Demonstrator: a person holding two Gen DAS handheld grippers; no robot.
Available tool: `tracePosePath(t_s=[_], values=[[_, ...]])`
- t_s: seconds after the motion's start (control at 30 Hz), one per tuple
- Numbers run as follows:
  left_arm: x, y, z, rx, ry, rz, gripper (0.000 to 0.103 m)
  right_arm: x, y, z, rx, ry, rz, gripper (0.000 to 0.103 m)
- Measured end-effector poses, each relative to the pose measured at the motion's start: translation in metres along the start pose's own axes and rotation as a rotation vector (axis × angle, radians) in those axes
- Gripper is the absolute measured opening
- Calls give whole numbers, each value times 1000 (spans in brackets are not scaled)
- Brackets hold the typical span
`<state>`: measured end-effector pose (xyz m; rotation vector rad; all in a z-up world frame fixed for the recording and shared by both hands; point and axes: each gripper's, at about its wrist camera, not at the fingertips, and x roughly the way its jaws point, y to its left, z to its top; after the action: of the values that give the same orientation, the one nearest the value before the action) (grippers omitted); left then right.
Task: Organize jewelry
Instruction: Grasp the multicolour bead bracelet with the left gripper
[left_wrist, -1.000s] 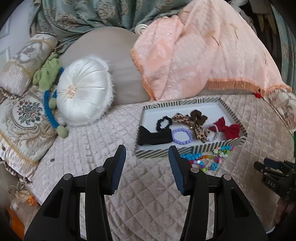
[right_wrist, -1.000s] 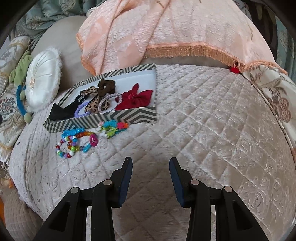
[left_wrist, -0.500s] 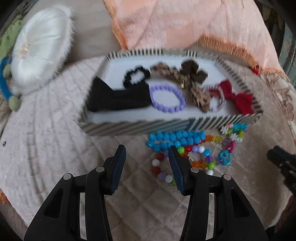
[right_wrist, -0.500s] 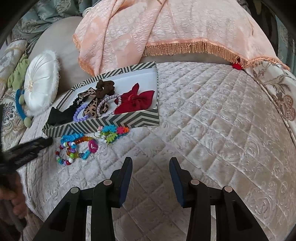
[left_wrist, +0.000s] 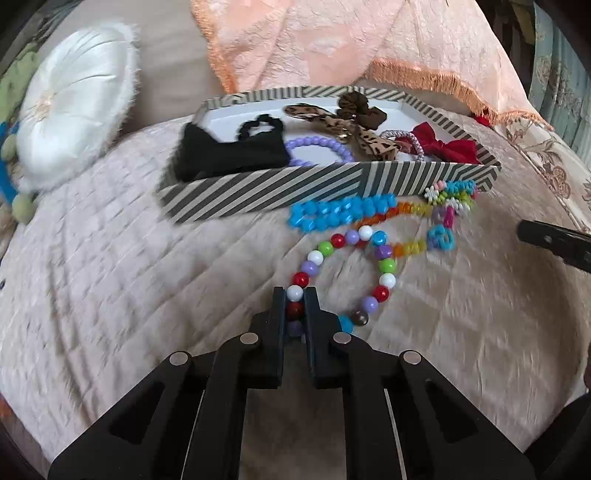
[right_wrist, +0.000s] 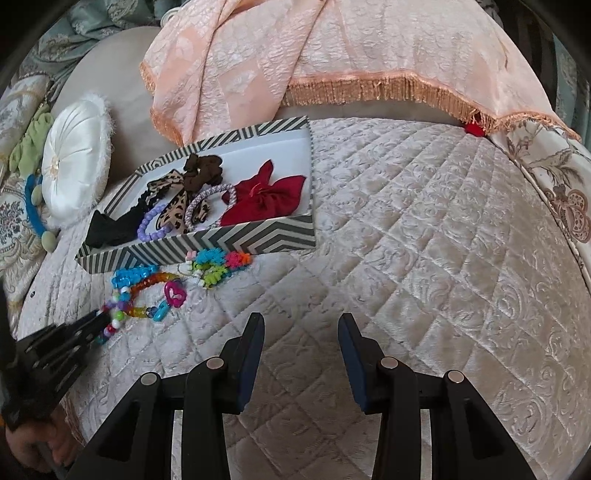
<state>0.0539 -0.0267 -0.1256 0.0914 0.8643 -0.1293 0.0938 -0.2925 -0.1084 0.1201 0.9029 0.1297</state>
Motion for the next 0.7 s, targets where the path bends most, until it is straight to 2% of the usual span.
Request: tracePosePath(t_s=[0.07,0.13,0.43,0.7], values=[[-7,9,-9,-29,4,13,9,3,6,-1,-10,7,-4,39],[-9,16,-16,-52,4,-6,9,6,12,-2,-21,11,-19,39],[-7,14,-18,-51,6,5,9,5,23,-1,-61,-26,-122,39],[-7,14,-19,-59,6,12,9,-5,21,2,-58,-78,-161,39]])
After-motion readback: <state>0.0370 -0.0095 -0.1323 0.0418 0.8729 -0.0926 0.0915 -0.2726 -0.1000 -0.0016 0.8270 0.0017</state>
